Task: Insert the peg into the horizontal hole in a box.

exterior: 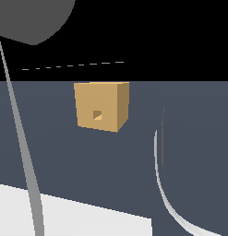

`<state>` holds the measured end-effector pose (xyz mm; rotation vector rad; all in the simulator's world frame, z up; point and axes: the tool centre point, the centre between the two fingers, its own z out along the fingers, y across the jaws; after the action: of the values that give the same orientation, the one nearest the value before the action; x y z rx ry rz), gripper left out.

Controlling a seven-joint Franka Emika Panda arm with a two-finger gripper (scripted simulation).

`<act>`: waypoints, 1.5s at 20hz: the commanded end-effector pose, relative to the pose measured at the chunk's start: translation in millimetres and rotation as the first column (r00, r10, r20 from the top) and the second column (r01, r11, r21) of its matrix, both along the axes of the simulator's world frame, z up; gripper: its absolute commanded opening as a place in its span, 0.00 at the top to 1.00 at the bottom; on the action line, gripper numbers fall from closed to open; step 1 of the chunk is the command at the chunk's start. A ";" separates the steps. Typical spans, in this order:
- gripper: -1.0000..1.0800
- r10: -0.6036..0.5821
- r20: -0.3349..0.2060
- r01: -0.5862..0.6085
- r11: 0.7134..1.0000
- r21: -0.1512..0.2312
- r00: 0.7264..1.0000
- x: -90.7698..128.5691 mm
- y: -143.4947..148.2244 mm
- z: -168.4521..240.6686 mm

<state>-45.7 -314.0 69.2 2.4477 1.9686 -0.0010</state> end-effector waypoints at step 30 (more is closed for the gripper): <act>1.00 -0.006 0.000 0.006 1.000 0.001 1.000 -0.5 -10.6 -53.4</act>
<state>-46.4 -324.4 15.7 2.4541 1.9623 -0.0001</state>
